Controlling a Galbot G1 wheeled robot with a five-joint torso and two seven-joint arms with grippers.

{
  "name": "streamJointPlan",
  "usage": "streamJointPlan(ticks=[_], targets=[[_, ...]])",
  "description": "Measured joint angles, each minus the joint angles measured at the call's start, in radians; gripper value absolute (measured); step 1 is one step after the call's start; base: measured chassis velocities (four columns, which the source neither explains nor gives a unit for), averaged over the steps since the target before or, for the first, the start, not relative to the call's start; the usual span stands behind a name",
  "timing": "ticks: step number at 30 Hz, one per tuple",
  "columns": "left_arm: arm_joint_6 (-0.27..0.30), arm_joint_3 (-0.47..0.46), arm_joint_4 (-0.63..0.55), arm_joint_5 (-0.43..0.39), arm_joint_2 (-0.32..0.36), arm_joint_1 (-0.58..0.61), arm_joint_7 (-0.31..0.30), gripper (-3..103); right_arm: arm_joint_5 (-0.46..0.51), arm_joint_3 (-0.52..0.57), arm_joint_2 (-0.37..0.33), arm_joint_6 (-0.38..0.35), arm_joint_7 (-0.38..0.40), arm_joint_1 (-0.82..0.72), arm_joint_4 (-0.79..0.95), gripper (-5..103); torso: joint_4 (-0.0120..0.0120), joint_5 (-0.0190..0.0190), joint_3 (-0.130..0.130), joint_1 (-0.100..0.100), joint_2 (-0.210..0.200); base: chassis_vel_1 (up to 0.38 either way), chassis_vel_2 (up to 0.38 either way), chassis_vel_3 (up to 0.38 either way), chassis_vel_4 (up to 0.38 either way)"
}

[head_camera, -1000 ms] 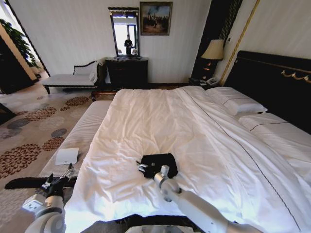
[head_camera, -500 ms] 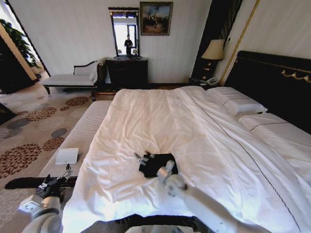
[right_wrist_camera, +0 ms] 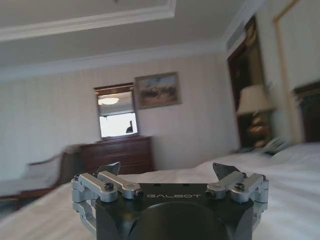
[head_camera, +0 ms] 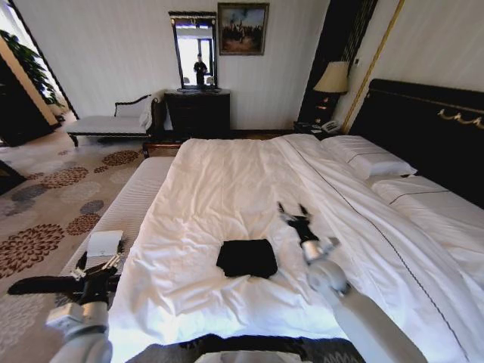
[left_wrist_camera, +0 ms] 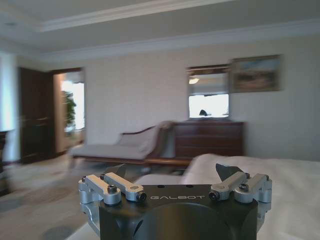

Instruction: Fold the clothes on the bed.

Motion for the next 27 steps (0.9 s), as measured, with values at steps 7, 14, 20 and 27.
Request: streamJointPlan(ticks=[7, 14, 20, 27], targets=[[0.008, 0.123, -0.077, 0.049, -0.007, 0.059, 0.093, 100, -0.149, 0.134, 0.127, 0.013, 0.009, -0.235, 0.157, 100, -0.0004, -0.0001, 0.000, 0.000, 0.000, 0.000, 0.000, 0.000, 0.000], [0.012, 0.132, -0.083, 0.047, -0.006, 0.065, 0.104, 100, -0.164, 0.143, 0.146, 0.017, 0.005, -0.255, 0.171, 100, 0.0005, -0.0002, 0.000, 0.000, 0.000, 0.000, 0.000, 0.000, 0.000], [0.014, 0.129, -0.083, 0.043, -0.006, 0.063, 0.104, 100, -0.160, 0.137, 0.144, 0.017, 0.004, -0.250, 0.167, 100, 0.0004, -0.0002, 0.000, 0.000, 0.000, 0.000, 0.000, 0.000, 0.000], [0.015, 0.128, -0.081, 0.041, -0.006, 0.063, 0.104, 100, -0.156, 0.133, 0.143, 0.017, 0.003, -0.246, 0.164, 100, 0.0004, -0.0002, 0.000, 0.000, 0.000, 0.000, 0.000, 0.000, 0.000]])
